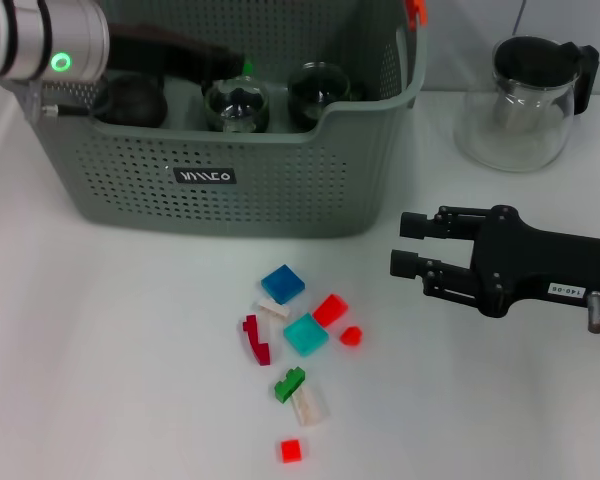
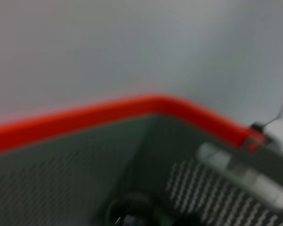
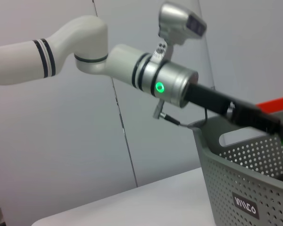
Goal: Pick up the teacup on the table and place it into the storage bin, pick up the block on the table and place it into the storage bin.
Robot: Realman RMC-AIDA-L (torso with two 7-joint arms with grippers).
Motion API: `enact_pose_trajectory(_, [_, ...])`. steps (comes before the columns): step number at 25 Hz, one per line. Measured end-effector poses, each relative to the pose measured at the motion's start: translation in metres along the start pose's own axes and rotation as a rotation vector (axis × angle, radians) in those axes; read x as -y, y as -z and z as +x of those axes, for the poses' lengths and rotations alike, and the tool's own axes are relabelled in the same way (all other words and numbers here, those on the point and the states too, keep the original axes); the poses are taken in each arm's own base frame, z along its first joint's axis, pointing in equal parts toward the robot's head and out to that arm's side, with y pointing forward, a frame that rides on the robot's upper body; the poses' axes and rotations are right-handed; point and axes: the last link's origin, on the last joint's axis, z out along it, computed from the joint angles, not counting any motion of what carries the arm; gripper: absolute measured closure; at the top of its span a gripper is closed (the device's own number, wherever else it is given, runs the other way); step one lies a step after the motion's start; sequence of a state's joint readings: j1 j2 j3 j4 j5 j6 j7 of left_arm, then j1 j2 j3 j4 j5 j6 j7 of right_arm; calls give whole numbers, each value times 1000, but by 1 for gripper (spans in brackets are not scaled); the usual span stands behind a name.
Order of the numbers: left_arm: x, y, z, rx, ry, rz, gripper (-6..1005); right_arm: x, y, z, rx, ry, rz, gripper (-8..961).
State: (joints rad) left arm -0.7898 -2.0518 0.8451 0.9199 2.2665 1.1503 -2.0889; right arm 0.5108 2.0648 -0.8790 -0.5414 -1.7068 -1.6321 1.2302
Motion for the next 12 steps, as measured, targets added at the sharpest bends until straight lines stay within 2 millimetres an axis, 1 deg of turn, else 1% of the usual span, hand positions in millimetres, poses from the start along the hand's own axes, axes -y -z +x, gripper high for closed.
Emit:
enact_pose_trajectory(3, [4,-4,-7,15,10,29,818,0,0,0,1,1,0,436])
enact_pose_trajectory(6, [4,1,-8,-35,21,18,730,1,0,-1,0,3,-1,436])
enact_pose_trajectory(8, [3,14,-10,-130,34,-26,670,1,0,-2,1,4,-2,436])
enact_pose_trajectory(10, [1,30,-18,-244,50,-74,616,1,0,-2,0,4,-1,435])
enact_pose_trajectory(11, [2,39,-24,-310,65,-93,592,1,0,-2,1,4,-1,435])
enact_pose_trajectory(12, [-1,54,-39,-421,68,-142,567,1,0,-2,2,4,0,435])
